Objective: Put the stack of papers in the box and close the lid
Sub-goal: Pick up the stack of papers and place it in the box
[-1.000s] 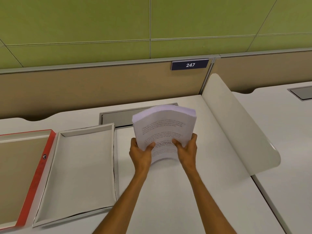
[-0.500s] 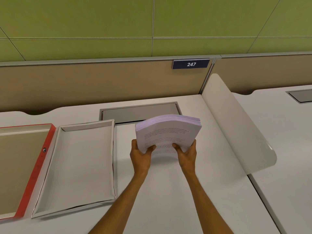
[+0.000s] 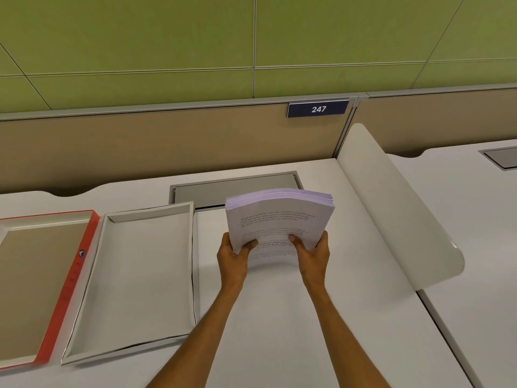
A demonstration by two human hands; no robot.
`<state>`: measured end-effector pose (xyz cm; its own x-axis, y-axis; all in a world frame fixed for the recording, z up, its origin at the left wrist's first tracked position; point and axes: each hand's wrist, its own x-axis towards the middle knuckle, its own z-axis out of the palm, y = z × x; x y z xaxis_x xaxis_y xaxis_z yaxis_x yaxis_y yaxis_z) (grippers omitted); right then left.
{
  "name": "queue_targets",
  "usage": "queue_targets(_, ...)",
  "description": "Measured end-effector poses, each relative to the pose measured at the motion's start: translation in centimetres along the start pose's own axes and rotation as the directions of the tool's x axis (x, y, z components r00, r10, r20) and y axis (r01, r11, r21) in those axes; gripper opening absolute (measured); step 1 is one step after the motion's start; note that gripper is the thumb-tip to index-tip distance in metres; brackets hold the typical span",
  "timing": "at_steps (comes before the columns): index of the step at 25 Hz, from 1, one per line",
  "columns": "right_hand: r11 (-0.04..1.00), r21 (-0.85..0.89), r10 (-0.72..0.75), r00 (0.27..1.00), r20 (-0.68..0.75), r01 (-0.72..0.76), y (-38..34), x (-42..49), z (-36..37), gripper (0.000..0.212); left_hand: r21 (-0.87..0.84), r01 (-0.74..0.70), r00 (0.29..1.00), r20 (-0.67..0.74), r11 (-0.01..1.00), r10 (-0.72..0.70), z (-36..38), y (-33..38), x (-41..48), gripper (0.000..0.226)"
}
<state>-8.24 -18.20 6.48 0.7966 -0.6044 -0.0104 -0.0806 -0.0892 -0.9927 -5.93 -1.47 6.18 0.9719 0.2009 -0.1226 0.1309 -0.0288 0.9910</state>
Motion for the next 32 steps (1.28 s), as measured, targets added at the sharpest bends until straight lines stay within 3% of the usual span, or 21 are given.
queue_targets(5, 0.997, -0.065, 0.034, 0.999, 0.012, -0.033, -1.7, 0.7, 0.8, 0.044, 0.106, 0.033, 0.999, -0.016, 0.994, -0.032, -0.4, 1.7, 0.8, 0.033)
queue_targets(13, 0.882, -0.448, 0.211, 0.973, 0.093, -0.148, -4.7, 1.9, 2.5, 0.053, 0.316, 0.195, 0.98, -0.027, 0.928, -0.196, -2.5, 3.7, 3.2, 0.045)
queue_targets(32, 0.879, -0.457, 0.278, 0.926, 0.255, -0.138, -5.6, -6.5, 16.8, 0.051, 0.272, 0.283, 0.957, -0.144, 0.92, -0.252, -18.8, 3.3, 6.5, 0.041)
